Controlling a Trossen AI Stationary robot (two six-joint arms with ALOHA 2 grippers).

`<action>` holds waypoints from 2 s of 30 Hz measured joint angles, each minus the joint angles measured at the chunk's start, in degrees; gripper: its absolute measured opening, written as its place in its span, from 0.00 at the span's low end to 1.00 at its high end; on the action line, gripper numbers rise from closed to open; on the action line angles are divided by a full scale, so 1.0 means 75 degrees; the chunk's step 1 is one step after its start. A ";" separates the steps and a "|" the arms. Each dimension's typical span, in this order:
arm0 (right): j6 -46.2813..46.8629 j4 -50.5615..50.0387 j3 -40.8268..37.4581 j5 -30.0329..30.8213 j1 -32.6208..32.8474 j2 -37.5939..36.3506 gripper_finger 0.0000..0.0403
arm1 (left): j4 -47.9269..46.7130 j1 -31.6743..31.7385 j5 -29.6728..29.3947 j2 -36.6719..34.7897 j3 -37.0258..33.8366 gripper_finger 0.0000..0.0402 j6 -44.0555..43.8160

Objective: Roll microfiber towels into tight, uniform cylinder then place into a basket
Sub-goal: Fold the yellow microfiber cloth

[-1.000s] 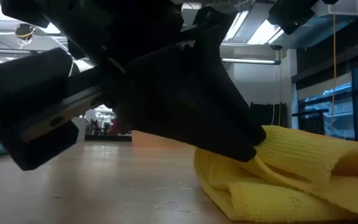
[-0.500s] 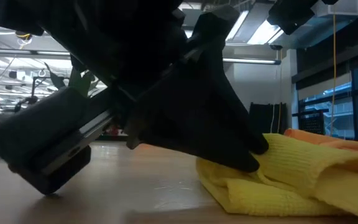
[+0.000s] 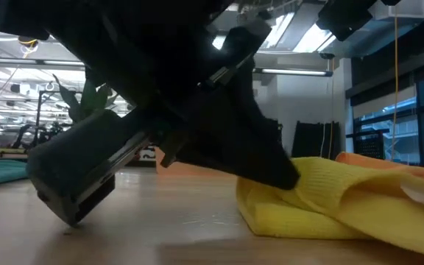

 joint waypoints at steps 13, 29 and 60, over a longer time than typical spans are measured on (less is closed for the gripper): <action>0.0023 -0.0003 0.0000 0.0000 -0.0003 0.0000 0.40 | -0.1580 0.0058 -0.0676 -0.1079 0.0007 0.00 -0.1457; 0.0661 0.0198 0.0003 -0.0041 0.0384 0.0722 0.40 | -0.4053 0.0226 -0.0649 -0.1212 0.0007 0.00 -0.3904; 0.3400 -0.0360 0.0000 -0.0505 0.1647 0.2911 0.40 | -0.4904 0.0055 -0.0649 -0.1214 0.0016 0.00 -0.4545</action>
